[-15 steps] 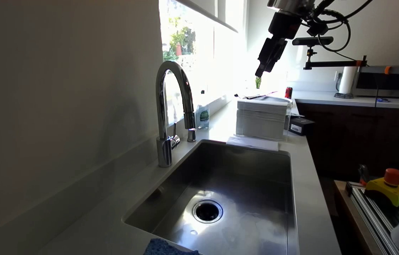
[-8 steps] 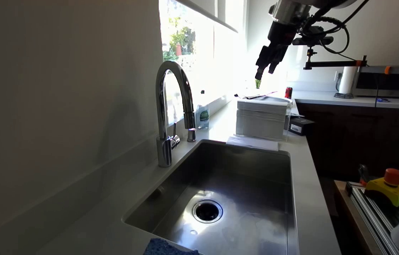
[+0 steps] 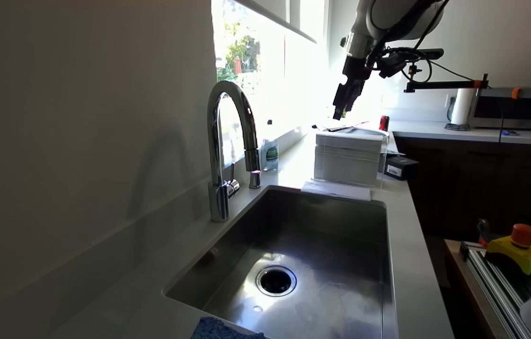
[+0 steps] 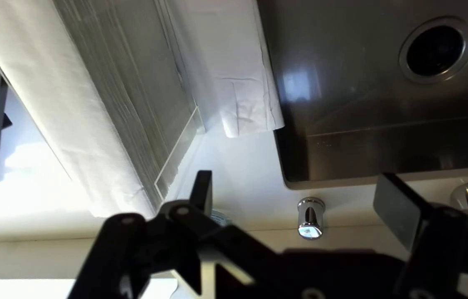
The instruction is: Pick a paper towel and put it on the side of the sink
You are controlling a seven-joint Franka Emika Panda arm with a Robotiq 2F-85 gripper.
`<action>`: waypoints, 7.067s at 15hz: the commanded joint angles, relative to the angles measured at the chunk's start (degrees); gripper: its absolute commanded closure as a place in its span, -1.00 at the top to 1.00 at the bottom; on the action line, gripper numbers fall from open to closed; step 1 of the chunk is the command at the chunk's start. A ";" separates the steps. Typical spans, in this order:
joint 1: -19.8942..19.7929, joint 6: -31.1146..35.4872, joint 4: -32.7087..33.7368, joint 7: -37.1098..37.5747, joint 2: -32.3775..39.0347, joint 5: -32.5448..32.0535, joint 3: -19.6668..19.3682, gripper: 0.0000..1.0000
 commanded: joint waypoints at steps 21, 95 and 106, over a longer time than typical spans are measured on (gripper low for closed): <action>-4.01 4.86 11.72 -15.66 18.00 -2.41 -6.22 1.00; -7.99 6.89 19.28 -19.23 24.64 4.21 -3.27 -0.98; -7.49 6.41 20.42 -18.99 22.60 3.94 -3.31 -0.98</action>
